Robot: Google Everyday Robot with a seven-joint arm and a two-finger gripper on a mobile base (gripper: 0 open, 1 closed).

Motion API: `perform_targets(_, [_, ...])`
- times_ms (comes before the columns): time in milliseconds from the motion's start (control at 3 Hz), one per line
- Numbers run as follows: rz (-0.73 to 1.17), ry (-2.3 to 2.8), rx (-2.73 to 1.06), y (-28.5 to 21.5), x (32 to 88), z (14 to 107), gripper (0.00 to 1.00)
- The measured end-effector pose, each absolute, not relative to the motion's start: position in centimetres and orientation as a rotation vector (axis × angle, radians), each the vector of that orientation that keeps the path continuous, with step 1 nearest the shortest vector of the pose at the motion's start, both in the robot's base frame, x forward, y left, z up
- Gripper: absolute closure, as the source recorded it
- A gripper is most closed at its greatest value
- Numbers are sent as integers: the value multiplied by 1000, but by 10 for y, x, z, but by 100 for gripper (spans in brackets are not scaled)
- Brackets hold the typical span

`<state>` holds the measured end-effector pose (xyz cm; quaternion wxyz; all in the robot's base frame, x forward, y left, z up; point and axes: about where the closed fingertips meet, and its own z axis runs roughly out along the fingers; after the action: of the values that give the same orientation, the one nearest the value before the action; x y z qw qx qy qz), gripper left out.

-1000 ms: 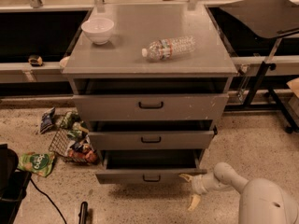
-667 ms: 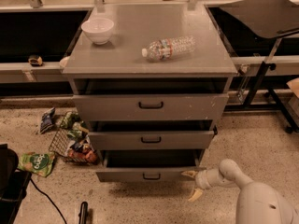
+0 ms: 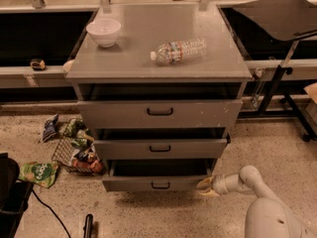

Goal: Close bottom drawer

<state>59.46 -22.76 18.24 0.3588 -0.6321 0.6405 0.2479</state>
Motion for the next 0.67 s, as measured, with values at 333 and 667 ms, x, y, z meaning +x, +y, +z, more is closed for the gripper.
perform_targets(333, [642,1651,-1599,-233,606,182,89])
perform_targets(667, [636,1658,-1568,-238,615,181,86])
